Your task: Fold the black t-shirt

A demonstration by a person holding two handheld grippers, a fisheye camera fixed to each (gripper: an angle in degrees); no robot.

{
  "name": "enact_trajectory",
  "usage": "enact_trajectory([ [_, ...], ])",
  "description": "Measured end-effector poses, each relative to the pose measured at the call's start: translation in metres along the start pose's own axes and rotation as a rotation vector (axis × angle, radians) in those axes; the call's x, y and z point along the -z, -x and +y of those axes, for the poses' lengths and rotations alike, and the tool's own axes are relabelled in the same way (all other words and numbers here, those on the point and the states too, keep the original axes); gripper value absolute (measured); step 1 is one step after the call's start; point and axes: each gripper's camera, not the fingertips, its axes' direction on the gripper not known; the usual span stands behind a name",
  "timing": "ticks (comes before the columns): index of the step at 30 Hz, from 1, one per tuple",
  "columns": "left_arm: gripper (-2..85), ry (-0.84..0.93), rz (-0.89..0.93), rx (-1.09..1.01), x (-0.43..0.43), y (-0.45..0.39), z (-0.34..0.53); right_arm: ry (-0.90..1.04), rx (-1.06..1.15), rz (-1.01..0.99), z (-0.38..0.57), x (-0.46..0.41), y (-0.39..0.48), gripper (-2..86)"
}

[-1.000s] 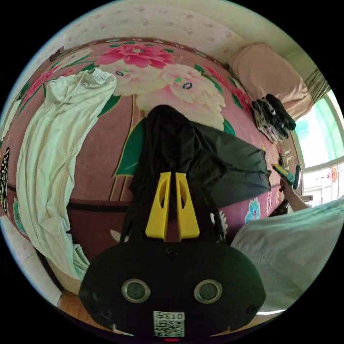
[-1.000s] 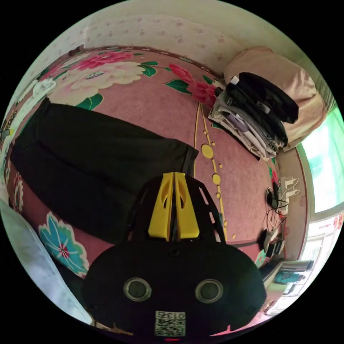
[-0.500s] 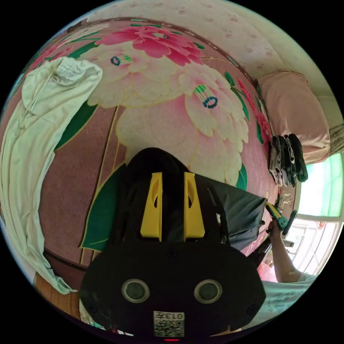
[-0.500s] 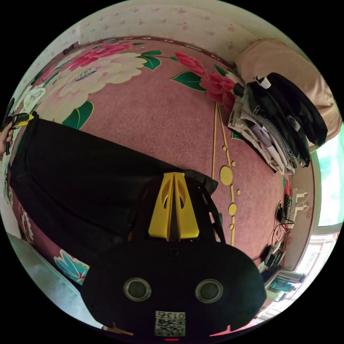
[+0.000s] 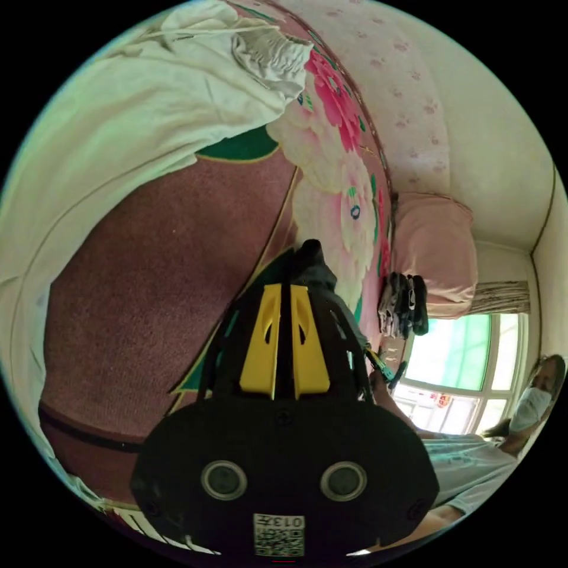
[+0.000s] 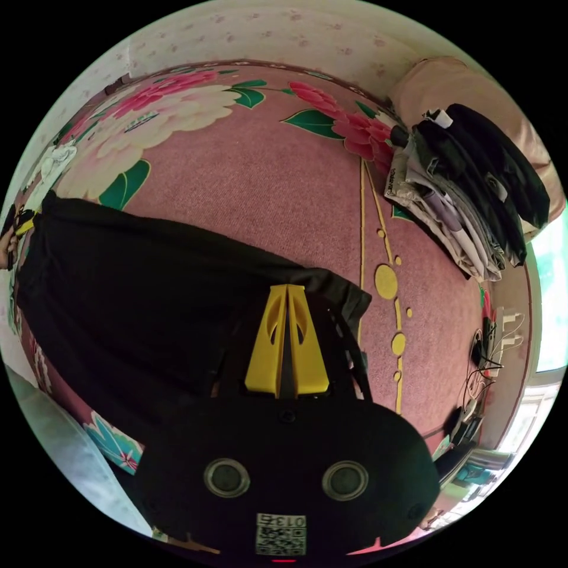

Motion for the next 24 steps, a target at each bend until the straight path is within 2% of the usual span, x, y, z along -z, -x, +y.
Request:
enact_trajectory([
  [3, 6.4, -0.058, -0.011, -0.075, 0.019, -0.008, 0.011, 0.012, 0.003, -0.018, -0.012, 0.015, -0.001, 0.3],
  [6, 9.5, -0.066, -0.072, -0.220, 0.036, -0.033, 0.030, -0.101, 0.050, -0.005, -0.024, 0.055, 0.019, 1.1],
  [10, 12.2, 0.168, -0.188, -0.451, 0.008, -0.082, 0.074, -0.196, 0.225, -0.194, -0.045, 0.091, 0.101, 2.4],
  [12, 12.6, 0.201, -0.244, -0.515, -0.004, -0.096, 0.096, -0.220, 0.319, -0.314, -0.056, 0.099, 0.149, 3.1],
  [16, 12.9, 0.250, -0.370, -0.655, -0.030, -0.117, 0.138, -0.210, 0.582, -0.484, -0.090, 0.107, 0.270, 5.4],
  [20, 10.0, 0.482, -0.418, -0.674, -0.057, -0.105, 0.150, -0.142, 0.771, -0.517, -0.131, 0.103, 0.361, 6.9],
  [24, 9.5, 0.383, -0.367, -0.656, -0.028, -0.104, 0.148, 0.011, 0.833, -0.465, -0.150, 0.074, 0.400, 4.0],
])
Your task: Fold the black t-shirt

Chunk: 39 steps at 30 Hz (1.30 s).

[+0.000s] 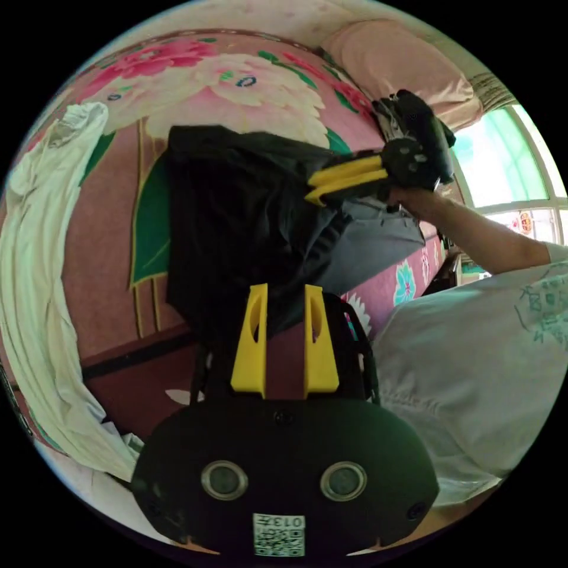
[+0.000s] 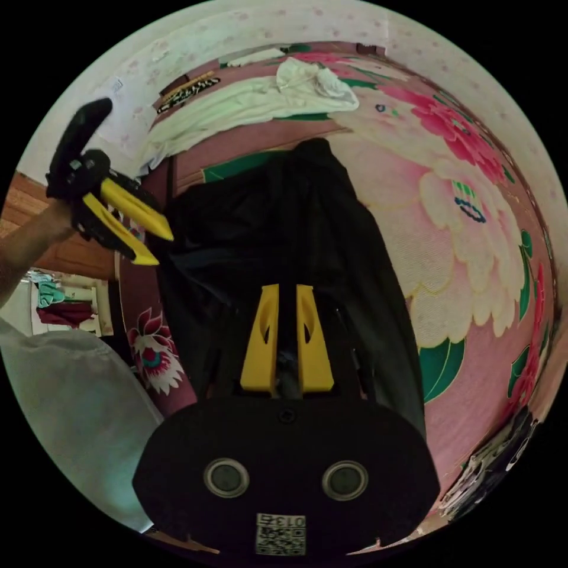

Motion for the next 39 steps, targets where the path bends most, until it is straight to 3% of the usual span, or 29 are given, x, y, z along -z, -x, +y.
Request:
enact_trajectory([
  [5, 8.3, -0.192, -0.103, -0.140, 0.042, -0.013, -0.048, -0.045, 0.034, 0.089, 0.006, 0.013, 0.017, 0.8],
  [10, 4.7, -0.124, -0.185, -0.220, 0.016, -0.011, -0.114, -0.162, -0.019, 0.129, 0.037, 0.037, 0.012, 0.4],
  [12, 2.9, 0.000, -0.240, -0.224, -0.002, -0.002, -0.124, -0.258, -0.139, 0.116, 0.054, 0.055, -0.003, 0.4],
  [16, 0.7, 0.065, -0.190, -0.192, 0.003, 0.023, -0.112, -0.441, -0.713, -0.088, 0.128, 0.068, -0.071, 0.5],
  [19, 0.8, 0.076, -0.145, -0.135, 0.013, 0.040, -0.097, -0.417, -1.069, -0.282, 0.184, 0.038, -0.105, 0.9],
  [21, 1.5, 0.098, -0.140, -0.137, 0.017, 0.042, -0.092, -0.403, -1.141, -0.401, 0.203, 0.024, -0.109, 1.4],
  [25, 7.8, 0.009, -0.154, -0.251, 0.044, 0.016, -0.084, -0.379, -1.055, -0.396, 0.213, 0.046, -0.094, 4.4],
  [27, 11.2, -0.039, -0.133, -0.369, 0.049, -0.008, -0.083, -0.358, -0.941, -0.269, 0.200, 0.069, -0.083, 6.3],
  [30, 13.1, 0.045, -0.197, -0.519, 0.030, -0.040, -0.090, -0.312, -0.703, -0.057, 0.155, 0.097, -0.067, 7.7],
  [32, 11.6, 0.134, -0.144, -0.515, 0.008, -0.044, -0.103, -0.257, -0.560, 0.071, 0.117, 0.099, -0.061, 7.6],
  [35, 3.1, 0.179, -0.155, -0.500, -0.006, -0.047, -0.113, -0.126, -0.452, 0.071, 0.081, 0.077, -0.065, 4.8],
  [39, 1.4, 0.176, -0.172, -0.565, 0.007, -0.058, -0.108, -0.024, -0.398, 0.102, 0.060, 0.079, -0.054, 2.5],
])
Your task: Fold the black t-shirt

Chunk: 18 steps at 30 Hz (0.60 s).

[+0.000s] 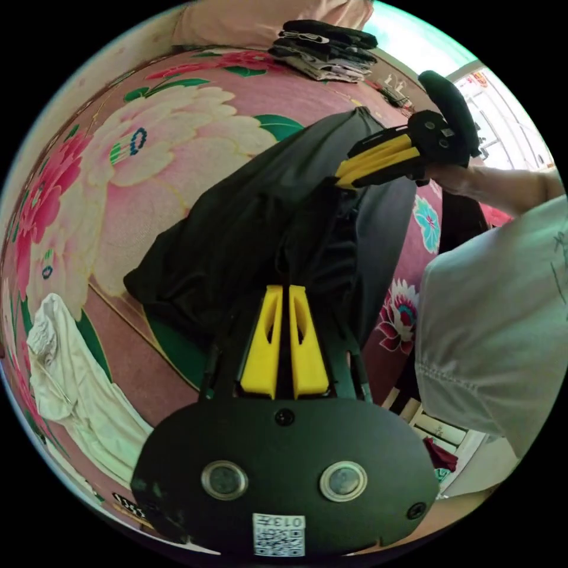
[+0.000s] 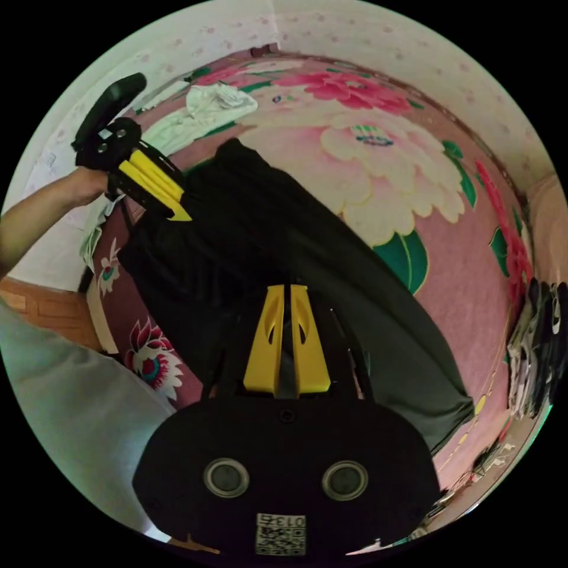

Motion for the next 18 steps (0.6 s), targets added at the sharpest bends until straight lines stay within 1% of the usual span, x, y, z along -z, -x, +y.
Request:
enact_trajectory([
  [2, 1.0, -0.034, 0.006, -0.058, 0.021, -0.010, 0.012, -0.103, 0.078, 0.090, 0.007, 0.037, 0.023, 2.0],
  [5, 0.8, -0.093, 0.012, -0.112, 0.050, -0.022, 0.030, -0.178, 0.188, 0.171, 0.023, 0.074, 0.056, 1.7],
  [8, 0.7, -0.104, 0.002, -0.126, 0.065, -0.026, 0.039, -0.234, 0.243, 0.209, 0.039, 0.094, 0.080, 1.6],
  [12, 0.7, -0.047, 0.027, -0.118, 0.055, -0.021, 0.032, -0.157, 0.247, 0.186, 0.035, 0.078, 0.084, 1.6],
  [14, 0.6, 0.026, 0.018, -0.134, 0.045, -0.021, 0.024, -0.138, 0.230, 0.159, 0.025, 0.079, 0.079, 1.6],
  [16, 0.6, 0.030, 0.002, -0.142, 0.045, -0.022, 0.022, -0.119, 0.223, 0.134, 0.019, 0.083, 0.074, 1.5],
  [18, 0.6, 0.016, 0.017, -0.135, 0.049, -0.021, 0.022, -0.144, 0.221, 0.158, 0.020, 0.093, 0.070, 1.3],
])
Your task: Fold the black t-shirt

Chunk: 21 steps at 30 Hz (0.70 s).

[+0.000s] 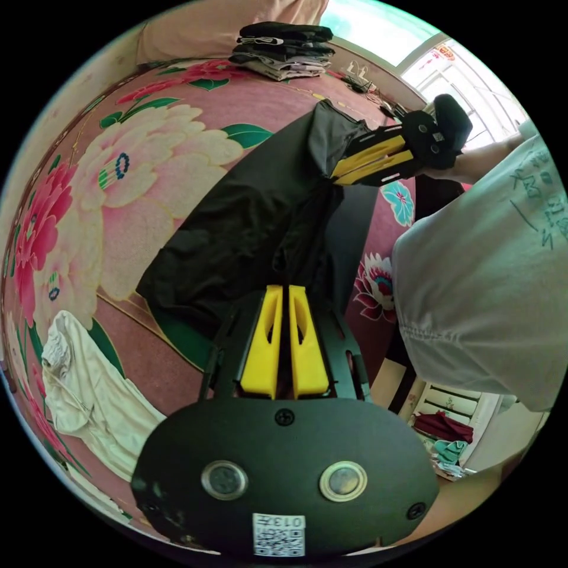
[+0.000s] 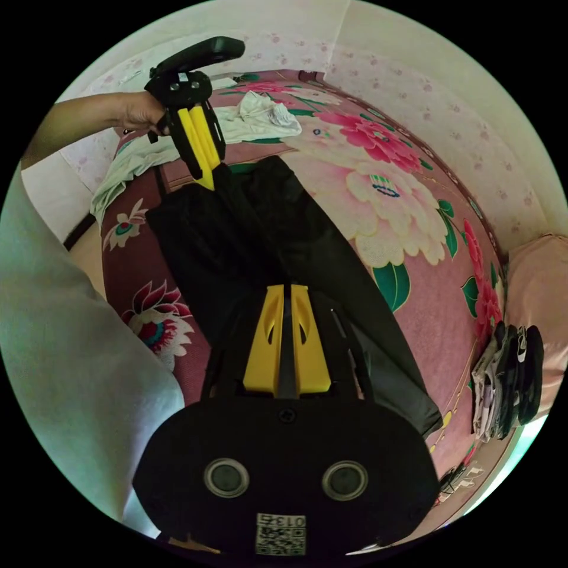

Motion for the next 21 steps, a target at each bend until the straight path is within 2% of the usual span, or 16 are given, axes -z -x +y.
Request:
enact_trajectory([
  [10, 0.7, -0.080, 0.004, 0.029, 0.023, -0.005, 0.016, -0.103, 0.049, 0.036, 0.001, 0.057, -0.025, 0.6],
  [16, 0.8, -0.040, 0.041, 0.006, 0.027, -0.004, 0.020, -0.152, 0.145, -0.003, -0.004, 0.080, -0.046, 0.6],
  [21, 1.6, -0.052, 0.105, 0.058, 0.023, 0.027, 0.010, -0.135, -0.001, -0.048, -0.017, 0.070, -0.125, 0.6],
])
